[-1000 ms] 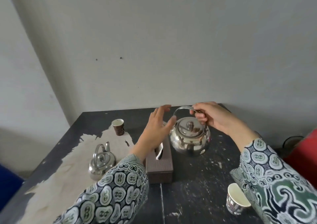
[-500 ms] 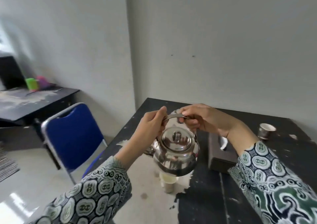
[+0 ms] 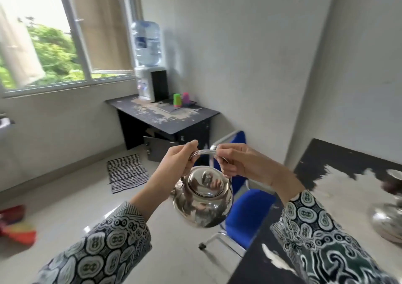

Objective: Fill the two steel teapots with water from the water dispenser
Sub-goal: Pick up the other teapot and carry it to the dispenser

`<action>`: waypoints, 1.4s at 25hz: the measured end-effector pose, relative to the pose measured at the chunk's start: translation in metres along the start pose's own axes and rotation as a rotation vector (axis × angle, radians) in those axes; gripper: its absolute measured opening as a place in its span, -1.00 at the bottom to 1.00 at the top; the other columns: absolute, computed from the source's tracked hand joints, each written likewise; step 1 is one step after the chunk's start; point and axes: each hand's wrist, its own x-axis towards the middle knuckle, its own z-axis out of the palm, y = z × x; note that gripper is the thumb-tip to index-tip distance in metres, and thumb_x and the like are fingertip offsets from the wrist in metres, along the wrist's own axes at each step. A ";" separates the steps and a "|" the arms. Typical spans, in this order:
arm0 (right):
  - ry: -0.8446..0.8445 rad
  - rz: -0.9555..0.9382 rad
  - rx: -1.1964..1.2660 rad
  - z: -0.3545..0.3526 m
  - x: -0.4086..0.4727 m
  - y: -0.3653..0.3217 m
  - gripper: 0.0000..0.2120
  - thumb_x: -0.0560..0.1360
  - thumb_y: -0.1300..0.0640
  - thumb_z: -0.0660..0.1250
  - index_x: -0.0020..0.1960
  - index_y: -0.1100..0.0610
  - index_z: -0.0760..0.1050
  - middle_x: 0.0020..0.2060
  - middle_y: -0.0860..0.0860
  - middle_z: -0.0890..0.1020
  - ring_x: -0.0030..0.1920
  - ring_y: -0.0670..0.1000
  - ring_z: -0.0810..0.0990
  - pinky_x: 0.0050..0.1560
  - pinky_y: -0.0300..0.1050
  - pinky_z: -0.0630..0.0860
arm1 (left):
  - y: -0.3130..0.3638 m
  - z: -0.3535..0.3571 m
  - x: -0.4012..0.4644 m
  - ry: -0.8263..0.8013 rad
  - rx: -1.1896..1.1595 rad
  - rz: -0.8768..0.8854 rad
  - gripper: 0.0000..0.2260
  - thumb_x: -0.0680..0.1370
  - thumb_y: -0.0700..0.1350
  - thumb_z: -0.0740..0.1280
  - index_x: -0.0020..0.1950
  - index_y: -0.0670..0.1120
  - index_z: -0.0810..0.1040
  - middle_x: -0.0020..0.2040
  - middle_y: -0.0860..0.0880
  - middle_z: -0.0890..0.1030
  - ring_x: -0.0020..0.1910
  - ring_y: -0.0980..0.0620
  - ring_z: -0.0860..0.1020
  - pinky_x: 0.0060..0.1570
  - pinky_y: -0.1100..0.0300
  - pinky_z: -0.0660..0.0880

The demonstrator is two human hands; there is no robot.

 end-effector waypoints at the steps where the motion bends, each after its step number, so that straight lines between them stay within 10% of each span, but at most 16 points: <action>1: -0.025 -0.006 -0.005 0.010 0.028 0.004 -0.79 0.52 0.09 0.15 -0.25 0.13 0.44 -0.50 -0.02 0.32 -0.46 -0.07 0.26 -0.37 -0.31 0.32 | -0.006 -0.027 0.001 0.042 0.016 0.002 -0.56 0.57 -0.01 0.18 -0.52 -0.01 0.36 -0.57 0.14 0.20 -0.59 0.17 0.13 -0.59 0.37 0.12; 11: -0.127 -0.081 -0.059 0.050 0.267 0.070 -0.80 0.46 0.06 0.17 -0.22 0.19 0.38 -0.41 0.04 0.27 -0.49 -0.18 0.25 -0.46 -0.40 0.29 | -0.079 -0.211 0.079 0.265 0.076 -0.023 -0.62 0.59 -0.10 0.17 -0.44 -0.05 0.26 -0.62 0.15 0.21 -0.59 0.19 0.13 -0.57 0.38 0.10; 25: -0.039 -0.132 -0.193 -0.095 0.572 0.086 -0.78 0.47 0.03 0.15 -0.26 0.17 0.33 -0.49 -0.16 0.34 -0.49 -0.19 0.25 -0.45 -0.36 0.24 | -0.125 -0.367 0.375 0.165 0.035 0.041 -0.69 0.59 -0.16 0.16 -0.36 -0.10 0.37 -0.55 0.15 0.34 -0.56 0.24 0.24 -0.54 0.44 0.22; 29: 0.049 -0.132 -0.232 -0.129 0.653 0.096 -0.78 0.45 -0.01 0.16 -0.29 0.10 0.34 -0.44 -0.03 0.29 -0.45 -0.12 0.24 -0.40 -0.21 0.20 | -0.151 -0.417 0.453 0.138 0.218 0.116 -0.79 0.52 0.06 0.20 -0.11 -0.01 0.56 -0.37 0.10 0.48 -0.36 0.20 0.44 -0.23 0.37 0.41; 35: 0.241 -0.146 -0.280 -0.179 0.790 0.110 -0.76 0.45 -0.05 0.15 -0.32 0.06 0.36 -0.48 -0.08 0.32 -0.48 -0.16 0.27 -0.41 -0.31 0.25 | -0.203 -0.504 0.572 0.325 0.504 0.290 -0.64 0.47 0.06 0.28 0.24 0.16 0.31 0.16 0.18 0.44 0.16 0.04 0.48 0.09 0.24 0.48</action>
